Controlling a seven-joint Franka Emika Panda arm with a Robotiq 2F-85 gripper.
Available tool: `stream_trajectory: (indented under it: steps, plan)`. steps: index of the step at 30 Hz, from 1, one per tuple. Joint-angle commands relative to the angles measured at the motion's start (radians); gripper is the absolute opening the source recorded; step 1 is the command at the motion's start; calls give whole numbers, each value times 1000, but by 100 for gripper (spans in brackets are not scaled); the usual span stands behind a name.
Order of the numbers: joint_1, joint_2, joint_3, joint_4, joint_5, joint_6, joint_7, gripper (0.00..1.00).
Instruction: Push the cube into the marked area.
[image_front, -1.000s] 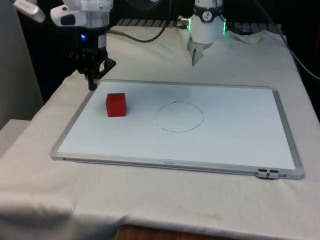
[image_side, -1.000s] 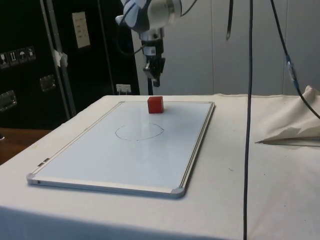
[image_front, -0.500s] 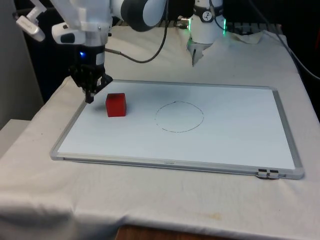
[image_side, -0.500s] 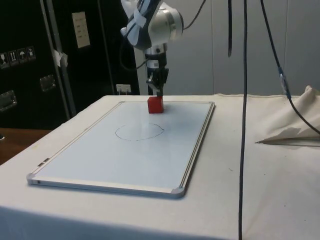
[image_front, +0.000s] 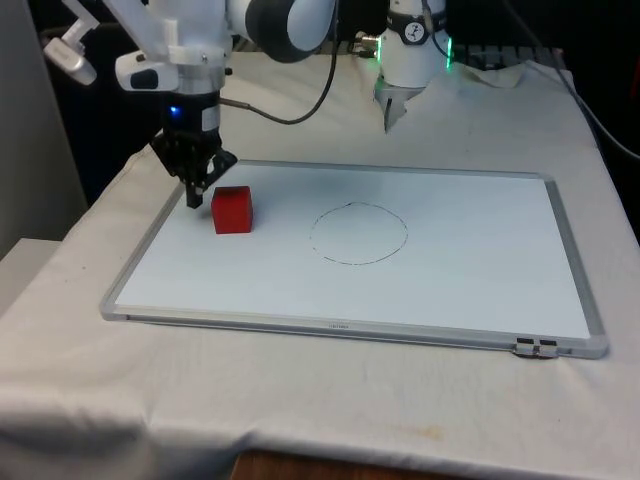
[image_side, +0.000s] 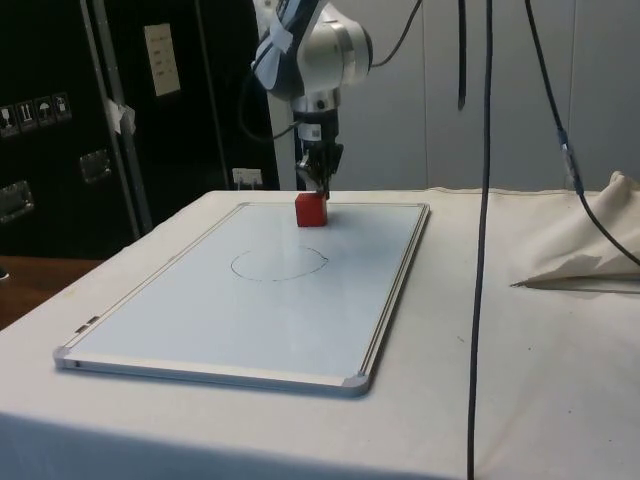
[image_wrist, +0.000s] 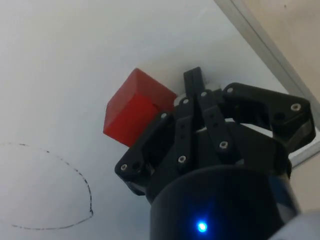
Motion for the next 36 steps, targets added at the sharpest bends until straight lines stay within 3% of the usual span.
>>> stream_trajectory:
  steps: [1,6,7,8,11,16,17,18,20,24,25,26,28,32,34,35,36]
  plan:
    - [2,-22,7,-21,10,0,-8,0]
    - [4,-53,22,-51,19,-14,-8,0]
    - [9,-46,11,-48,7,-12,0,0]
    - [4,-55,24,-52,22,-16,-9,0]
    - [9,-57,31,-53,44,-22,-15,0]
    - [4,-48,46,-32,60,-25,-24,0]
    - [16,-51,28,-40,42,-27,-11,0]
    - [2,-47,48,-29,60,-25,-26,0]
    - [1,-45,50,-21,68,-28,-39,0]
    - [7,-43,48,-17,90,-31,-66,0]
    - [15,-42,34,-22,81,-30,-60,0]
    - [10,-44,49,-17,96,-31,-75,0]
    - [13,-46,50,-19,97,-31,-75,0]
    - [27,-58,58,-28,102,-30,-68,0]
    - [25,-51,53,-20,95,-33,-65,0]
    - [35,-66,64,-35,104,-30,-61,0]
    - [37,-69,67,-38,104,-29,-58,0]
